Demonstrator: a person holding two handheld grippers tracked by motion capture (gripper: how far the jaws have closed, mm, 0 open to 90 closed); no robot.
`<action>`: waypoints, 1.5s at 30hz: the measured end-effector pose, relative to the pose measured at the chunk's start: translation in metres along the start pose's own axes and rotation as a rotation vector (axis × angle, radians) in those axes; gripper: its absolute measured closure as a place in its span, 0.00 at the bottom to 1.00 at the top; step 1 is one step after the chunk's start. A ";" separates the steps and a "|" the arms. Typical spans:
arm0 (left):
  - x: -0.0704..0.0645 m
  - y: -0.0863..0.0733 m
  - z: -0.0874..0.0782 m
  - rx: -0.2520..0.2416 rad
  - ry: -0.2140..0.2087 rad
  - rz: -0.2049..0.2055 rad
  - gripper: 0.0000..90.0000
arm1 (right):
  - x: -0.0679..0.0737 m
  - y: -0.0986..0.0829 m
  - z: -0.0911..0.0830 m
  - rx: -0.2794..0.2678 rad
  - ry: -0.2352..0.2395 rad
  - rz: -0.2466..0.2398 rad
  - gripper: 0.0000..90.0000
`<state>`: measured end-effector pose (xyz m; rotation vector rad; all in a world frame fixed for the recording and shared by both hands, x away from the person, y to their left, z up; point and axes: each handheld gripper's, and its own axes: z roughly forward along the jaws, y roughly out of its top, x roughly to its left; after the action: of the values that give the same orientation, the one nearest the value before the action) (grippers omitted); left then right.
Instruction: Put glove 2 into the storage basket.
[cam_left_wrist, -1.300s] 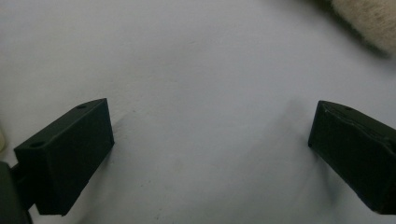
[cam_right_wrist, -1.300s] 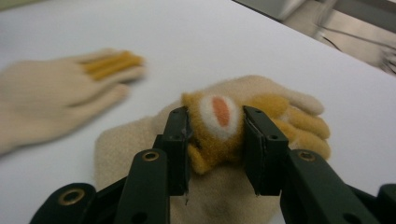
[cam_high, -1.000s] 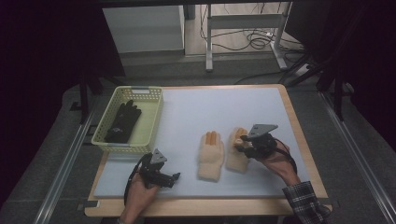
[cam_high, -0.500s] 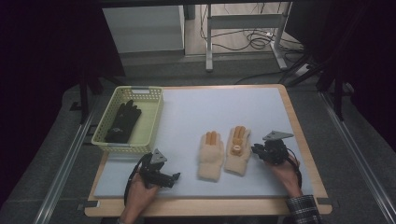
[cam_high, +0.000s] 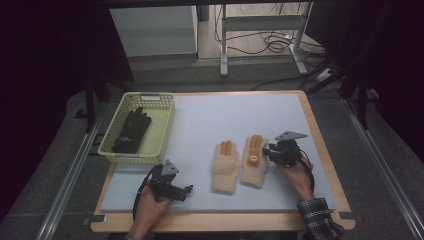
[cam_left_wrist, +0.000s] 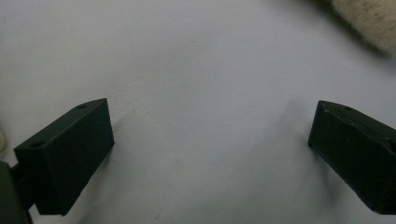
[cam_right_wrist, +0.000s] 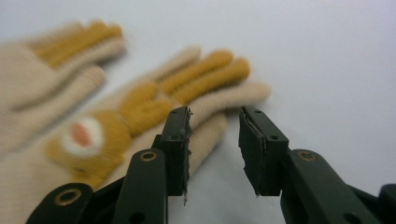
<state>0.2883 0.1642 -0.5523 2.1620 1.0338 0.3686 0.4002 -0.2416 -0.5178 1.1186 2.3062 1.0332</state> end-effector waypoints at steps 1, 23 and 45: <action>0.000 0.000 0.000 0.000 0.000 0.000 0.00 | 0.000 -0.002 0.005 0.015 0.009 0.001 0.80; 0.000 0.000 0.000 0.000 0.000 0.000 0.00 | 0.028 -0.010 -0.029 -0.043 0.130 -0.042 0.55; 0.000 0.000 0.000 0.000 0.000 0.000 0.00 | 0.046 0.002 -0.031 -0.059 0.180 -0.134 0.70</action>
<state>0.2884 0.1642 -0.5523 2.1621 1.0342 0.3681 0.3547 -0.2188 -0.4970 0.8664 2.4341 1.1835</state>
